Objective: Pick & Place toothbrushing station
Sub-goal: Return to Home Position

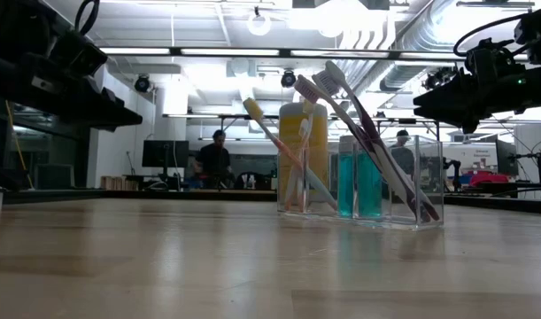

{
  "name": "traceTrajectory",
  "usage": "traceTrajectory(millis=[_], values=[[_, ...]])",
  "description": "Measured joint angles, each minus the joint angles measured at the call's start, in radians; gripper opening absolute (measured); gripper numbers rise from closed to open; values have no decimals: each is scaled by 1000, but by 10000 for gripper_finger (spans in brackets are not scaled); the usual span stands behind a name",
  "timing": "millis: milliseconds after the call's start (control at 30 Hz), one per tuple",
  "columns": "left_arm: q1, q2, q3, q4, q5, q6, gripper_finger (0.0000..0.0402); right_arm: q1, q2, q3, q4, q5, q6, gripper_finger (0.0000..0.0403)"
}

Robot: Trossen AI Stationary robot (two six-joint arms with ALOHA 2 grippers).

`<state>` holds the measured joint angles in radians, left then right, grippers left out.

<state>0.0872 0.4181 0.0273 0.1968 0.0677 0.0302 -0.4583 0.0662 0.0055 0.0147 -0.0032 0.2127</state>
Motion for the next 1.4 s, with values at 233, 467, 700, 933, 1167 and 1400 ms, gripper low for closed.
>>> traceTrajectory(millis=[233, 467, 700, 933, 1167, 1400], values=[[0, -20, -2, -19, 0, 28, 47, 0, 0, 0, 0, 0, 0, 174], [0, -146, -2, -114, -2, 44, 47, 0, 0, 0, 0, 0, 0, 174], [-8, -281, -3, -206, -22, 44, 47, 0, 0, 0, 0, 0, 0, 174], [-6, -307, -17, -199, -27, 68, 47, 0, 0, 0, 0, 0, 0, 174], [3, -385, -19, -199, -48, 82, 47, 0, 0, 0, 0, 0, 0, 174], [3, -395, -19, -197, -63, 69, 47, 0, 0, 0, 0, 0, 0, 174]])
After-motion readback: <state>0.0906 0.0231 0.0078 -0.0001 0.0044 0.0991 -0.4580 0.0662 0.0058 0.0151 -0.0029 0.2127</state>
